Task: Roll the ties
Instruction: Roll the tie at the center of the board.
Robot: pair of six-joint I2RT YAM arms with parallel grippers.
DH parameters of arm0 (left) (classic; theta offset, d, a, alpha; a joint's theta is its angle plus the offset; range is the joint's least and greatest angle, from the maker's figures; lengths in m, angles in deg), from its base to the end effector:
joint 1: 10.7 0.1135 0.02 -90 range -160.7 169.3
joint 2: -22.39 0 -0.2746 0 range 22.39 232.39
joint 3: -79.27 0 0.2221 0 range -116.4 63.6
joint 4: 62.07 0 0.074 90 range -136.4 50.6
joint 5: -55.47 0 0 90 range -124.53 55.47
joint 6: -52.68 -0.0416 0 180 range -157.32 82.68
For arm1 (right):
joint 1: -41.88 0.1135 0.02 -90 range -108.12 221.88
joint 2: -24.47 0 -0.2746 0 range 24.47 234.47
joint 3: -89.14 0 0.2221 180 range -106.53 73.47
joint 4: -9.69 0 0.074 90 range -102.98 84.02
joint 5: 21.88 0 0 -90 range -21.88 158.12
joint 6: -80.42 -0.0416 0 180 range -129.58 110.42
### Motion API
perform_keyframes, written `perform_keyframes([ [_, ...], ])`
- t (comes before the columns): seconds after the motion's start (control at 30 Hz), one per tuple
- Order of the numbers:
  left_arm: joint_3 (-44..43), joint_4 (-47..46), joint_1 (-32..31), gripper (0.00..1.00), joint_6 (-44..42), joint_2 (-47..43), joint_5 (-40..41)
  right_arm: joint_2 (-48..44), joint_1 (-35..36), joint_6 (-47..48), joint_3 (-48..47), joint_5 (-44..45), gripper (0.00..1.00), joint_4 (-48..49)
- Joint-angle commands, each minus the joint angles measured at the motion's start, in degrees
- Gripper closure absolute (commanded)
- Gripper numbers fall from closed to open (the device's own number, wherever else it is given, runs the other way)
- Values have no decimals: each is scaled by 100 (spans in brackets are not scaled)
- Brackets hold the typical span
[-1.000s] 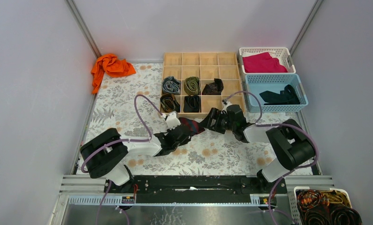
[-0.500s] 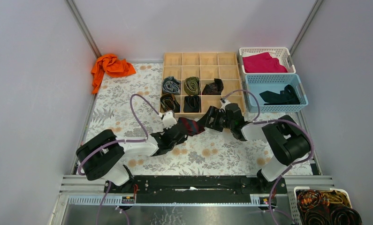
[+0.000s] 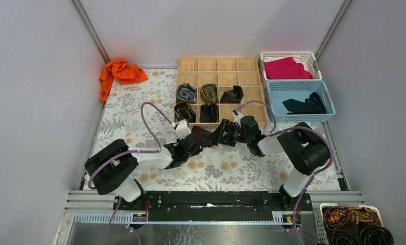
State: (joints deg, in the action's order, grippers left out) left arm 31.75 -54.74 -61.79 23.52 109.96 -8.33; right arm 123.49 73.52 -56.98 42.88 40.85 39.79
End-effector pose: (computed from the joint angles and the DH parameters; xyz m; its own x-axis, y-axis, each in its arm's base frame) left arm 0.1737 -0.1859 0.1630 -0.6709 -0.4163 -0.6136 -0.1549 0.8880 -0.4330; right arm 0.2453 0.1735 0.1651 -0.8302 0.2570 -0.4947 -0.3178 0.5109 0.7988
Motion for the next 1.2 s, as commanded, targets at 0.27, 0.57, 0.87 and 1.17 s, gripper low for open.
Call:
perform_keyframes([
  [0.27, 513, 582, 14, 99, 245, -1083, -207, -57, 125, 494, -318, 620, 5, -1627],
  [0.57, 648, 318, 20, 98, 182, -1045, -11, 281, 123, 504, -503, 523, 4, -1535],
  [0.87, 347, 26, 86, 98, -126, -421, 178, 620, 133, 335, -531, 103, 5, -1063],
  [1.17, 333, 94, 472, 98, -389, -317, 246, 760, 324, 617, -950, 169, 5, -1525],
])
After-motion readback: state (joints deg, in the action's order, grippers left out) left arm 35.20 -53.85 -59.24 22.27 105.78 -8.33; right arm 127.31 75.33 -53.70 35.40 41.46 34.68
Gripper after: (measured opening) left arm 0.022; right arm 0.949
